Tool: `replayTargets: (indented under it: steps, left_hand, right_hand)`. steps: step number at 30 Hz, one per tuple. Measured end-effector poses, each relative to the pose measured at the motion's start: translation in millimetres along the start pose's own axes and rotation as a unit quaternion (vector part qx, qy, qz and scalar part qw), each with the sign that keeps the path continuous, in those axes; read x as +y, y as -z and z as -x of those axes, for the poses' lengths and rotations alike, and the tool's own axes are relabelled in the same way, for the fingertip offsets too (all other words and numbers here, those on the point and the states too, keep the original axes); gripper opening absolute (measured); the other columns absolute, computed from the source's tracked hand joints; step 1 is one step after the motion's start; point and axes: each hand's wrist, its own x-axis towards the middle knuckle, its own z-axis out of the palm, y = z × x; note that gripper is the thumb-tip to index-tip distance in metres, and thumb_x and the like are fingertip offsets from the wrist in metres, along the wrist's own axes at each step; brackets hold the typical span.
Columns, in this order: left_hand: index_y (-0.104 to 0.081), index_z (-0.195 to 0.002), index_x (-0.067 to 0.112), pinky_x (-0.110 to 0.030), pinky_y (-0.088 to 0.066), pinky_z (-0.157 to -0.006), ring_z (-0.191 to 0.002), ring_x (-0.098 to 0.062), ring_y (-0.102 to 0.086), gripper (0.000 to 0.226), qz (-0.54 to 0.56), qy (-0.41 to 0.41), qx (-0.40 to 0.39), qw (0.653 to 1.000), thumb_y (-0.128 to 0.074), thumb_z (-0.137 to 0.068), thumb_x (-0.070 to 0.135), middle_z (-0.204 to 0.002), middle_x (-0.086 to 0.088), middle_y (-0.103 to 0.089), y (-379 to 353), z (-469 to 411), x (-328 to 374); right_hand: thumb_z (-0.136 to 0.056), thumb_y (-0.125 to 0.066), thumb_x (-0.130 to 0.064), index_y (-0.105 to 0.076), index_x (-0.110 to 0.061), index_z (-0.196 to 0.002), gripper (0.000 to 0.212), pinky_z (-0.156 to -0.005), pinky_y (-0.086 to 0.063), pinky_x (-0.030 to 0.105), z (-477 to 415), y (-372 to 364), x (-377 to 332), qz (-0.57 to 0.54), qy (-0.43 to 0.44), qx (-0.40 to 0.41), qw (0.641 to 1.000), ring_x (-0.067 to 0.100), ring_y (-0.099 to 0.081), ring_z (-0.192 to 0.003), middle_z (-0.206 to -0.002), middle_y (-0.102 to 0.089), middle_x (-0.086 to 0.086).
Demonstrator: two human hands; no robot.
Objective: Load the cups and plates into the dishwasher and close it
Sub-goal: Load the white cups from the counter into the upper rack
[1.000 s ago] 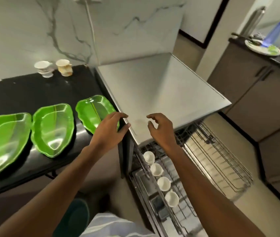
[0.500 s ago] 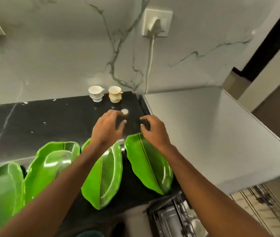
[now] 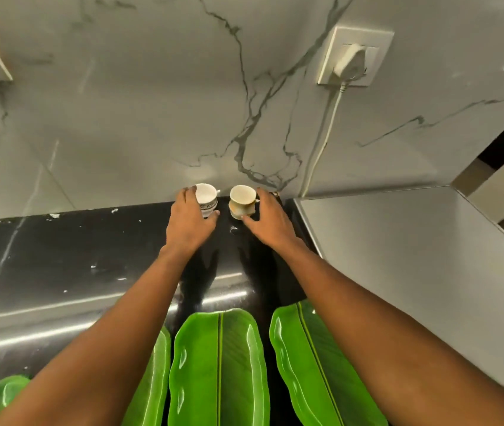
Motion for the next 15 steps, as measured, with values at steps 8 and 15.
replayTargets:
  steps: [8,15]
  left_hand:
    - [-0.048,-0.129,0.015,-0.036,-0.043,-0.088,-0.113,-0.027,-0.053,0.076,0.037,0.061,0.004,0.997,-0.081,-0.067,0.044,-0.123,-0.007,-0.056,-21.6,-39.8,-19.6]
    - [-0.059,-0.112,0.023,-0.03,-0.042,-0.076,-0.096,-0.022,-0.056,0.064,0.032,0.046,0.036,0.998,-0.078,-0.059,0.054,-0.107,-0.001,-0.054,-20.2,-22.4,-6.0]
  right_hand:
    - [-0.076,-0.074,-0.042,-0.044,-0.016,-0.131,0.068,-0.091,-0.044,0.035,-43.3,-27.2,7.0,-0.045,-0.043,-0.013,0.998,0.024,-0.05,-0.119,-0.131,-0.05,0.005]
    - [-0.063,-0.08,-0.045,-0.052,-0.021,-0.117,0.064,-0.078,-0.043,0.029,-17.6,-13.1,17.7,-0.077,-0.037,0.055,0.995,0.016,-0.054,-0.105,-0.117,-0.056,-0.004]
